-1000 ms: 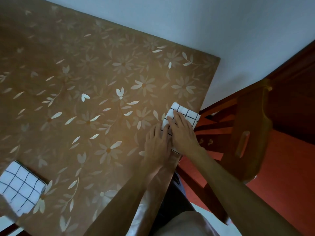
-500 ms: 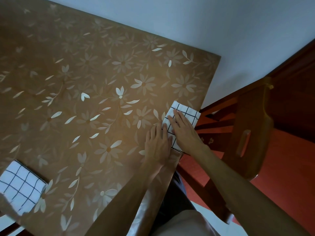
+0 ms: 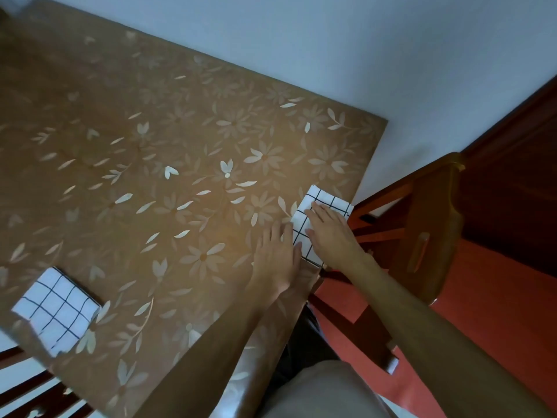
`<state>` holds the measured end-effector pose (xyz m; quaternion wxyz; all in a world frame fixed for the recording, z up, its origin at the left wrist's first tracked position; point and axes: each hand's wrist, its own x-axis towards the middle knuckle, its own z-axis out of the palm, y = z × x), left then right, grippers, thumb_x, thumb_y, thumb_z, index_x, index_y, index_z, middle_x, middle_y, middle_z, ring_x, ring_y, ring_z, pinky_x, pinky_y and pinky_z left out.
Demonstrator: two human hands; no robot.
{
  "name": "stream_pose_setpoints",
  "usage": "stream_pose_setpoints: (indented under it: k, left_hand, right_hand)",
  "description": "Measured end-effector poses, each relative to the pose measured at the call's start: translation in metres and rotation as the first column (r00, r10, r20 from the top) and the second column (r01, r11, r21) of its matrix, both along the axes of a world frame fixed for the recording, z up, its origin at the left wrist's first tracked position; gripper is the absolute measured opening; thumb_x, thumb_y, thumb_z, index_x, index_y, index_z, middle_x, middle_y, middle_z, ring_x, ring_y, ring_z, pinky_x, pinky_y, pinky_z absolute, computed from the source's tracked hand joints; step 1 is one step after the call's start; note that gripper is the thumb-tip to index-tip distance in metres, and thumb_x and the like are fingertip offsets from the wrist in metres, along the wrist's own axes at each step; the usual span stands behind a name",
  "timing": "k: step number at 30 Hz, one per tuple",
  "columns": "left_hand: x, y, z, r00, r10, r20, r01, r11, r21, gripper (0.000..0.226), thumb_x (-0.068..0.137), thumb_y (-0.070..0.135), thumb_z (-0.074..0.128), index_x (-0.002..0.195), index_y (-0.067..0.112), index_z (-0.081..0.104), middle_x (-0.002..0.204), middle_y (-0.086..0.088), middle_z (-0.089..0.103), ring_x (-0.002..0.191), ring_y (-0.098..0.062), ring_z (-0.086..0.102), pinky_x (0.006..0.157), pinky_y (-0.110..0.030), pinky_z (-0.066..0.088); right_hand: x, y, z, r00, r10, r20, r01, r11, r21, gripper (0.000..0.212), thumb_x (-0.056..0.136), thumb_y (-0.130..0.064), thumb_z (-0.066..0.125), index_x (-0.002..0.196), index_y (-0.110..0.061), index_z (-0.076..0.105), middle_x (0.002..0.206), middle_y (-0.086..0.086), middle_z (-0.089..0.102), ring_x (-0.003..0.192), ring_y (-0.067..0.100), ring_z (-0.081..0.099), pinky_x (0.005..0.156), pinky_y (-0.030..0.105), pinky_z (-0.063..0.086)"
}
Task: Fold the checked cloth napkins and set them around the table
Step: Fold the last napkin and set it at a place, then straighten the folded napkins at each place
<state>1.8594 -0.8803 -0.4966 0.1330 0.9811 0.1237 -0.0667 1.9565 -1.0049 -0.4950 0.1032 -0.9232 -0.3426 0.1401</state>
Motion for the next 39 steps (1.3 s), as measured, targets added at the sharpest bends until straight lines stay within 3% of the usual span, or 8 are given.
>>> stream_pose_setpoints:
  k: [3,7,12,17,20,24,27,39]
  left_hand:
    - [-0.004,0.011,0.021,1.0,0.012,-0.029,-0.01,0.999,0.051,0.051,0.099,0.043,0.024,0.138,0.016,0.045,0.137,-0.01,0.048,0.128,-0.034,0.043,0.104,-0.042,0.04]
    - [-0.015,0.027,0.055,0.994,0.104,-0.027,-0.101,0.991,0.084,0.044,0.101,0.037,0.036,0.136,0.011,0.045,0.134,-0.015,0.05,0.128,-0.035,0.042,0.101,-0.042,0.038]
    - [-0.04,0.044,0.098,0.988,0.155,-0.019,-0.15,0.978,0.145,0.042,0.102,0.04,0.033,0.13,0.011,0.048,0.123,-0.014,0.055,0.114,-0.032,0.048,0.097,-0.04,0.037]
    - [-0.061,0.061,0.147,0.979,0.202,-0.017,-0.194,0.959,0.208,0.044,0.098,0.04,0.038,0.13,0.014,0.053,0.129,-0.012,0.058,0.124,-0.034,0.046,0.11,-0.047,0.03]
    - [-0.071,0.067,0.176,0.976,0.216,-0.005,-0.209,0.953,0.22,0.043,0.098,0.041,0.04,0.129,0.017,0.058,0.126,-0.011,0.062,0.121,-0.034,0.051,0.105,-0.045,0.034]
    - [-0.087,0.066,0.209,0.954,0.292,0.073,-0.3,0.941,0.159,0.039,0.096,0.04,0.043,0.111,0.014,0.068,0.106,-0.012,0.071,0.1,-0.033,0.063,0.088,-0.04,0.047]
    - [-0.104,0.055,0.229,0.936,0.328,0.125,-0.341,0.935,0.099,0.035,0.096,0.037,0.047,0.111,0.012,0.067,0.104,-0.012,0.072,0.098,-0.032,0.065,0.077,-0.036,0.049]
    - [-0.205,-0.02,0.273,0.885,0.411,0.219,-0.42,0.908,-0.008,0.039,0.094,0.046,0.052,0.116,0.018,0.067,0.116,-0.006,0.07,0.106,-0.024,0.064,0.086,-0.036,0.053]
  right_hand:
    - [0.002,0.003,0.022,1.0,0.002,-0.014,-0.001,1.0,0.031,0.049,0.1,-0.029,0.046,0.144,-0.009,0.04,0.152,0.01,0.039,0.14,0.025,0.035,0.115,0.036,0.027]
    - [-0.002,0.008,0.057,0.999,0.038,-0.015,-0.038,0.999,0.033,0.047,0.099,-0.027,0.046,0.141,-0.006,0.04,0.131,0.01,0.055,0.122,0.029,0.05,0.103,0.037,0.036]
    - [-0.016,0.015,0.102,0.994,0.09,0.068,-0.092,0.996,0.022,0.029,0.098,-0.026,0.046,0.119,-0.007,0.051,0.114,0.011,0.056,0.109,0.031,0.053,0.093,0.038,0.037]
    - [-0.035,0.023,0.15,0.992,0.123,0.02,-0.125,0.981,0.146,0.037,0.098,-0.022,0.045,0.131,-0.007,0.045,0.113,0.011,0.056,0.098,0.032,0.056,0.078,0.039,0.045]
    - [-0.041,0.026,0.174,0.984,0.163,0.069,-0.171,0.974,0.148,0.038,0.094,-0.024,0.045,0.129,-0.009,0.047,0.102,0.012,0.061,0.088,0.03,0.058,0.069,0.034,0.043]
    - [-0.052,0.022,0.209,0.979,0.186,0.082,-0.199,0.96,0.199,0.031,0.094,-0.026,0.048,0.117,-0.007,0.056,0.097,0.014,0.064,0.091,0.032,0.061,0.07,0.036,0.046]
    - [-0.065,0.011,0.23,0.977,0.196,0.08,-0.21,0.948,0.24,0.03,0.095,-0.034,0.051,0.106,-0.007,0.059,0.094,0.011,0.065,0.09,0.029,0.061,0.071,0.035,0.044]
    - [-0.152,-0.063,0.292,0.966,0.212,0.15,-0.254,0.887,0.386,0.036,0.096,-0.039,0.052,0.124,-0.016,0.058,0.117,0.002,0.065,0.111,0.021,0.058,0.08,0.026,0.038]
